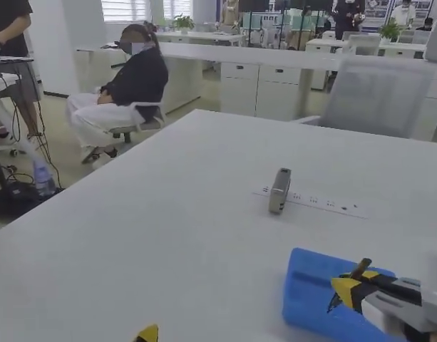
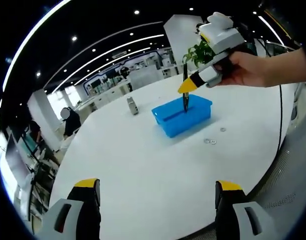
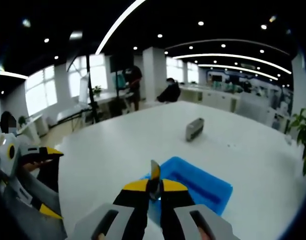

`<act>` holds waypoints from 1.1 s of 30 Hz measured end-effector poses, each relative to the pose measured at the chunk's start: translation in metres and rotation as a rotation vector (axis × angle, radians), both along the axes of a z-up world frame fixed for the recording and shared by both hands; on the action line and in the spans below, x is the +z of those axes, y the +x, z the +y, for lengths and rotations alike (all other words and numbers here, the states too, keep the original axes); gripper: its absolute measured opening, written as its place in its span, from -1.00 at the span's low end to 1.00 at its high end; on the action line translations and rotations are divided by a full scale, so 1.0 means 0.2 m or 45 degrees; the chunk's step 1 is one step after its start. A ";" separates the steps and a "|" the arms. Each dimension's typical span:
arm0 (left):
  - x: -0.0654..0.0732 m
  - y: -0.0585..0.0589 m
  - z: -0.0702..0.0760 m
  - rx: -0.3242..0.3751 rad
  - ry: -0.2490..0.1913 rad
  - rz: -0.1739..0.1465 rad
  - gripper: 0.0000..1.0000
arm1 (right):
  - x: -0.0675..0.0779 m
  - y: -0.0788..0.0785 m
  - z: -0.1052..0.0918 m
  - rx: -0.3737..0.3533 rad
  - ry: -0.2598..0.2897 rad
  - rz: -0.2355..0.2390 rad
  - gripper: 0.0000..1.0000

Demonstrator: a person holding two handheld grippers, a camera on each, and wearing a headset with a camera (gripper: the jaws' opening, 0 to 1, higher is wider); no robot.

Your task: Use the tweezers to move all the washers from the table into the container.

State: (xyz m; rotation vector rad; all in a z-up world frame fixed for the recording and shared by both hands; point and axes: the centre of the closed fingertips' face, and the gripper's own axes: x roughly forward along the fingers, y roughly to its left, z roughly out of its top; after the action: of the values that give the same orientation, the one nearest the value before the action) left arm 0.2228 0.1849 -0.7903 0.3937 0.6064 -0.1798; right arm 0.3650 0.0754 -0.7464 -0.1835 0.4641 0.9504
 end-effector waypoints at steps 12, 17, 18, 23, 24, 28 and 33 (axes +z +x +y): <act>0.00 0.00 -0.01 -0.012 -0.004 -0.001 0.97 | -0.19 -0.19 -0.05 -0.001 -0.075 0.095 -0.92; 0.00 0.00 0.00 -0.006 0.007 0.002 0.97 | -0.26 -0.20 -0.06 0.001 -0.096 0.133 -0.92; 0.00 0.00 0.00 -0.001 0.006 0.001 0.97 | -0.27 -0.20 -0.06 0.001 -0.100 0.135 -0.91; -0.01 0.00 0.01 0.005 0.017 0.010 0.98 | -0.29 -0.20 -0.06 0.001 -0.125 0.121 -0.91; -0.01 0.00 0.01 0.005 0.020 0.012 0.98 | -0.29 -0.21 -0.06 0.002 -0.123 0.126 -0.91; -0.01 0.00 0.01 0.004 0.020 0.014 0.97 | -0.32 -0.20 -0.06 0.003 -0.136 0.125 -0.91; -0.02 0.00 0.01 0.002 0.028 0.019 0.97 | -0.31 -0.21 -0.06 0.005 -0.121 0.090 -0.92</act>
State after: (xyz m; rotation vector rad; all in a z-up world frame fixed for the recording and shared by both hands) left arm 0.2226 0.1863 -0.7938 0.4134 0.6240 -0.1749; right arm 0.3226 0.0635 -0.8092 -0.2375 0.5749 0.9417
